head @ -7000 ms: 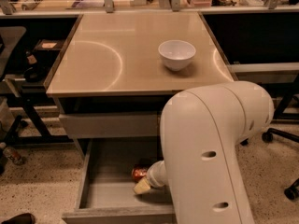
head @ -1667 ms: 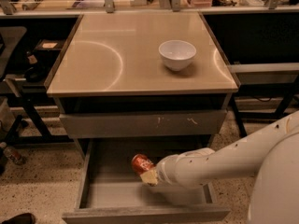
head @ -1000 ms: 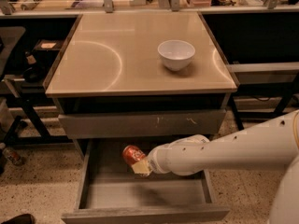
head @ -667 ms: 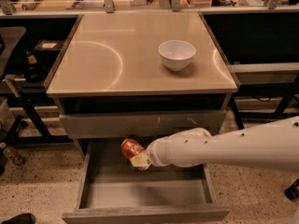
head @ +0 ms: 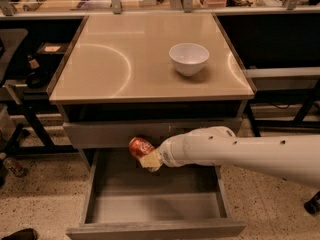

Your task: Pick coke can from middle drawer and place on counter

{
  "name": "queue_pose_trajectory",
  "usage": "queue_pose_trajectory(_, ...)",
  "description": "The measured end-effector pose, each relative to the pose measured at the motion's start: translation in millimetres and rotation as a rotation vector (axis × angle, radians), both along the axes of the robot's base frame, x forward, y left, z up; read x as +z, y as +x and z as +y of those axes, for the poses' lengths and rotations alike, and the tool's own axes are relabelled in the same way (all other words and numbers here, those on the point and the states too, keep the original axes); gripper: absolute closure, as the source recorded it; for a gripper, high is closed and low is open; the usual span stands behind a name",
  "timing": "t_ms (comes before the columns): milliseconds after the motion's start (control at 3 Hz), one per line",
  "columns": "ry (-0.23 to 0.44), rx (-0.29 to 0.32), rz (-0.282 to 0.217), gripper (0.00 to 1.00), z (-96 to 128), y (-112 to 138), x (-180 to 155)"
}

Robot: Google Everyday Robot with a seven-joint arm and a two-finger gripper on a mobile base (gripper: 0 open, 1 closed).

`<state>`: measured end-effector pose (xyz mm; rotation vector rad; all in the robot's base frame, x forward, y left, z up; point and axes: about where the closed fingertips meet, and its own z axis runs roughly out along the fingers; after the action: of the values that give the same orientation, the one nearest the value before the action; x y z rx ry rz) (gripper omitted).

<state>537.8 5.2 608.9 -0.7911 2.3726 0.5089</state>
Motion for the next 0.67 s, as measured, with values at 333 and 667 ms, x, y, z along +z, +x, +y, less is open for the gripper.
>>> queue_pose_trajectory(333,-0.013,-0.012,-0.004,1.00,-5,-5,9)
queue_pose_trajectory(667,-0.043,-0.043,-0.022,1.00,-17,-15,31)
